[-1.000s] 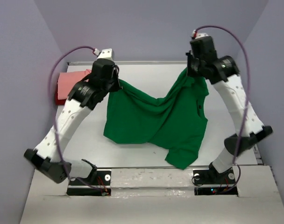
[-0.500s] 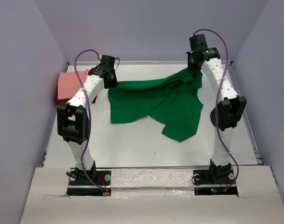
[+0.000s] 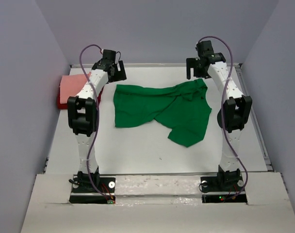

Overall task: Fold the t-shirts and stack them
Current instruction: Flatten the tshirt out

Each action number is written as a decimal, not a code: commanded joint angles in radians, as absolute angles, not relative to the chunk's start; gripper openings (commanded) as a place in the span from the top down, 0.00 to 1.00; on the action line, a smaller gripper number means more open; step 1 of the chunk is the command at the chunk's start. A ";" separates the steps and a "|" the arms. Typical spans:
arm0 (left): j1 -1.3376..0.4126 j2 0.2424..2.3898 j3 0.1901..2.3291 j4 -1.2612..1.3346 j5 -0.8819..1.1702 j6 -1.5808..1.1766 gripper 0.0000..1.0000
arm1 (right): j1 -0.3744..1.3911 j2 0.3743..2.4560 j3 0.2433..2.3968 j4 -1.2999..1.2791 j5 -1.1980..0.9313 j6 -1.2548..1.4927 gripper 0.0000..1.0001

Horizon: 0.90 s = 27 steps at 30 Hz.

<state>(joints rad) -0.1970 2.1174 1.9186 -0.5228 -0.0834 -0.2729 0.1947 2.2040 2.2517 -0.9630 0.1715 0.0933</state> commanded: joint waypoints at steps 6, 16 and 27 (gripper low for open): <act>-0.162 1.805 1.745 -0.498 -0.173 -0.348 0.01 | 0.160 1.823 1.986 -0.933 0.163 0.185 0.02; -0.201 1.387 1.201 -0.466 0.069 -0.370 0.10 | 0.160 1.157 1.243 -0.825 -0.414 0.342 0.15; -0.196 1.288 0.994 -0.514 0.212 -0.402 0.12 | 0.160 0.890 1.064 -0.896 -0.451 0.453 0.32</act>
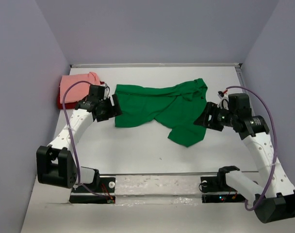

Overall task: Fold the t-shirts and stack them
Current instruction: Flatten the tshirt out

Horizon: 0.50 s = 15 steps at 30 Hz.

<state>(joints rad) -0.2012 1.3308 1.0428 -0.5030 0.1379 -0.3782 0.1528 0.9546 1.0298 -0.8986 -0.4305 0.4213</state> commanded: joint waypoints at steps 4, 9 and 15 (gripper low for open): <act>-0.199 1.324 0.939 -0.497 0.224 -0.414 0.18 | 0.160 0.884 1.168 -0.962 -0.414 0.430 0.31; -0.199 1.368 0.876 -0.443 0.218 -0.417 0.19 | 0.160 0.910 1.299 -1.002 -0.400 0.417 0.30; -0.198 1.454 0.885 -0.414 0.199 -0.420 0.23 | 0.160 0.919 1.347 -0.991 -0.433 0.436 0.30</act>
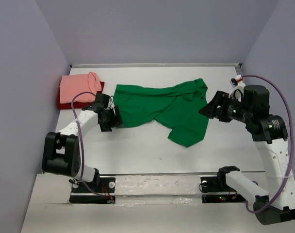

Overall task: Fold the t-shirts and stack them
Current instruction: Flatten the tshirt out

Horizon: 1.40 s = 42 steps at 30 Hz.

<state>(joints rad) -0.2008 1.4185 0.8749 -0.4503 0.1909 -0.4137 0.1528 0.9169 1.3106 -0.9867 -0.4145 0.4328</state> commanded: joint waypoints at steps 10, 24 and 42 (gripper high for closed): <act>-0.199 1.568 0.988 -0.397 0.156 -0.400 0.32 | 0.160 0.893 1.287 -0.994 -0.419 0.440 0.30; -0.199 1.608 1.060 -0.423 0.152 -0.382 0.75 | 0.160 0.916 1.140 -1.013 -0.278 0.452 0.24; -0.199 1.654 1.005 -0.407 0.133 -0.397 0.53 | 0.160 0.936 1.298 -1.038 -0.278 0.459 0.24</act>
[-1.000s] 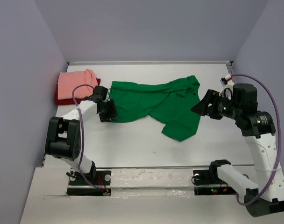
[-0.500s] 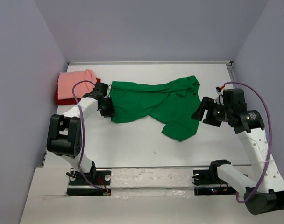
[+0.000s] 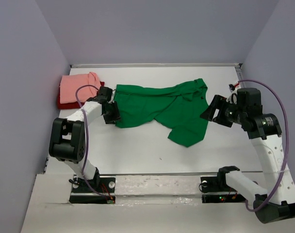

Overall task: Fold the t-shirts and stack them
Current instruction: Flatten the tshirt out

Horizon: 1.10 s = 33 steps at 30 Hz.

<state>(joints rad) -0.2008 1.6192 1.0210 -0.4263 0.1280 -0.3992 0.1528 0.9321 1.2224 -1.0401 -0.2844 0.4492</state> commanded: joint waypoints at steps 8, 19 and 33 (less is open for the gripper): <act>-0.199 1.749 1.014 -0.348 0.198 -0.397 0.64 | 0.160 0.937 1.302 -1.065 -0.238 0.476 0.23; -0.199 1.562 1.066 -0.466 0.184 -0.390 1.00 | 0.160 0.939 0.867 -0.922 -0.222 0.594 0.27; -0.199 1.420 1.203 -0.620 0.146 -0.373 1.00 | 0.160 0.978 0.632 -0.690 -0.290 0.729 0.14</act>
